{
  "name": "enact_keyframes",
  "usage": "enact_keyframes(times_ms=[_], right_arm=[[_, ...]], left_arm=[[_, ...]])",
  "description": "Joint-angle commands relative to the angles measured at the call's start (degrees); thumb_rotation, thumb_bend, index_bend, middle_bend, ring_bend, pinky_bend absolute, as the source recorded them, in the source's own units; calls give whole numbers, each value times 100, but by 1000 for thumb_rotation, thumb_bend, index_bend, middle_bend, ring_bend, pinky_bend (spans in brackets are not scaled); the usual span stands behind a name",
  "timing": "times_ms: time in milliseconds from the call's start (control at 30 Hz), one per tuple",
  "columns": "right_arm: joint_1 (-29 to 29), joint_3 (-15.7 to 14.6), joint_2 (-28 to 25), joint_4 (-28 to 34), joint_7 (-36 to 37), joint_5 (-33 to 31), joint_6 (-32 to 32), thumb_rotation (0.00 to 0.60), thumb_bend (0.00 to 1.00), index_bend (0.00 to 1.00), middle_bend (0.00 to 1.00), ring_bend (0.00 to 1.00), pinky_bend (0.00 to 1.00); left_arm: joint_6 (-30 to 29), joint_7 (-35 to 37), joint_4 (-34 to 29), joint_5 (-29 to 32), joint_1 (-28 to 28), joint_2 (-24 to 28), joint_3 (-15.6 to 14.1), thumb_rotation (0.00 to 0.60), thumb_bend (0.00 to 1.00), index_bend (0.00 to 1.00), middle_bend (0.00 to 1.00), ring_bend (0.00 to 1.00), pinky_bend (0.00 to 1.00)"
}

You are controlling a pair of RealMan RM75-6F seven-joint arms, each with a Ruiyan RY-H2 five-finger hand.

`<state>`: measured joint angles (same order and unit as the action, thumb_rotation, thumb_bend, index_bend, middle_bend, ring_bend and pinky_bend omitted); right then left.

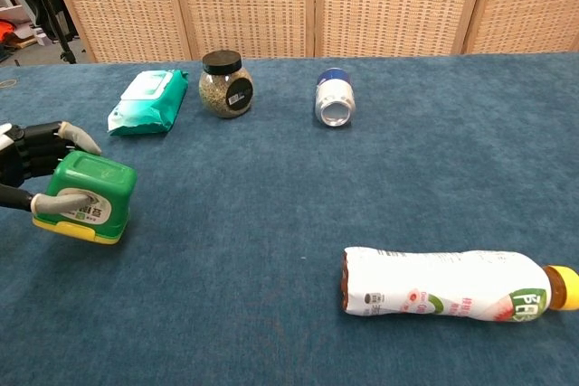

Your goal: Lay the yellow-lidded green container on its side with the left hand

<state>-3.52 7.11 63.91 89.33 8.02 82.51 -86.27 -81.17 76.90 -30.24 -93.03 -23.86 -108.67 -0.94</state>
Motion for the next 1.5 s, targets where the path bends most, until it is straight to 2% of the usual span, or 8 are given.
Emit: enact_keyframes(times_ms=[33, 200, 367, 433, 900, 1100, 1200, 1500], right_arm=[[1, -1, -1, 4, 1, -2, 2, 600, 0, 0, 0, 0, 0], [4, -1, -7, 9, 11, -6, 7, 600, 0, 0, 0, 0, 0], [17, 4, -4, 13, 5, -4, -23, 600, 0, 0, 0, 0, 0], [18, 4, -5, 18, 6, -2, -26, 600, 0, 0, 0, 0, 0], [49, 0, -24, 34, 39, 39, -88, 600, 0, 0, 0, 0, 0], [61, -20, -36, 40, 40, 99, -125, 600, 0, 0, 0, 0, 0], [64, -35, -43, 39, 35, 138, -140, 600, 0, 0, 0, 0, 0], [79, -55, -22, 46, -48, 220, -214, 600, 0, 0, 0, 0, 0]], left_arm=[[73, 37, 105, -26, 7, -50, -72, 600, 0, 630, 485, 527, 515], [127, -5, 219, -62, 20, -59, -162, 600, 0, 615, 331, 378, 494], [41, -115, 241, -157, 41, 22, -279, 600, 0, 168, 5, 9, 163], [-157, -242, 266, -161, 78, 22, -252, 600, 0, 74, 0, 0, 101], [-1349, -680, -21, -195, 319, 264, -106, 600, 0, 39, 0, 0, 78], [-1534, -1910, -415, -202, 273, 888, -6, 600, 0, 14, 0, 0, 0], [-1308, -3027, -923, -123, 289, 1517, 10, 600, 0, 4, 0, 0, 0], [-113, -6472, -4700, 1021, 672, 3937, 102, 600, 0, 0, 0, 0, 0]])
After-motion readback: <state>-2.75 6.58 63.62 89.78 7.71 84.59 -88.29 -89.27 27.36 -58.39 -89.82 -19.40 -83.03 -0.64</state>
